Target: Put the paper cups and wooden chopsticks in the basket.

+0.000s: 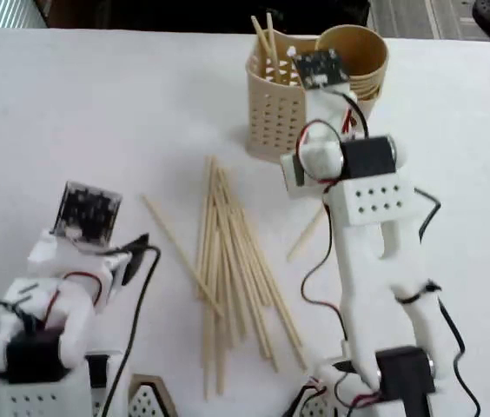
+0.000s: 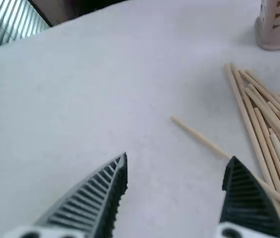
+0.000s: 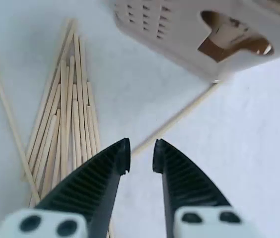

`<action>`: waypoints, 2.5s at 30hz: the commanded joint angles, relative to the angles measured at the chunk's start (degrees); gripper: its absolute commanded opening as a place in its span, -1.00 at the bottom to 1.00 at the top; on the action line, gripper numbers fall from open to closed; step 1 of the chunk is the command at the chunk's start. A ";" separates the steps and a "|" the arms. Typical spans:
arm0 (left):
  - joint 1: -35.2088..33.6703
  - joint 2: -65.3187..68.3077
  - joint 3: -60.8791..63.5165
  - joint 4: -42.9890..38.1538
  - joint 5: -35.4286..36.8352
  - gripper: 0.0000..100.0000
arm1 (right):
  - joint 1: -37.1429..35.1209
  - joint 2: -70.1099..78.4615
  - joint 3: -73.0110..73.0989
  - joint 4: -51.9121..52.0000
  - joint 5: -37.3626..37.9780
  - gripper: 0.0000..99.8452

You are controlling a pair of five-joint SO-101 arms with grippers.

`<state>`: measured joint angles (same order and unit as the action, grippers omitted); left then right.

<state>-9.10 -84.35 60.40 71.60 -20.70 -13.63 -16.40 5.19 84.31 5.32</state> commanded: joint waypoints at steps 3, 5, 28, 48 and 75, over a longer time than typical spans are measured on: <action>6.11 26.42 -15.03 6.15 5.45 -0.32 | 0.92 -10.51 22.51 -15.16 0.70 -0.81; 8.48 32.75 -16.62 6.33 6.59 -0.31 | 0.92 -11.74 29.54 -20.70 0.62 -0.81; 18.15 87.96 -33.49 -21.27 7.30 -0.45 | 6.81 -11.91 40.53 -33.01 0.18 -0.82; 18.59 107.30 -54.59 -9.58 12.84 -0.67 | 6.99 -12.00 40.53 -32.84 0.18 -0.82; 18.51 115.38 -66.55 4.75 6.51 -0.96 | 7.08 -12.35 40.53 -32.75 0.62 -0.82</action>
<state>8.92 31.69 -5.19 75.82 -12.53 -7.12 -26.51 46.07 52.13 5.32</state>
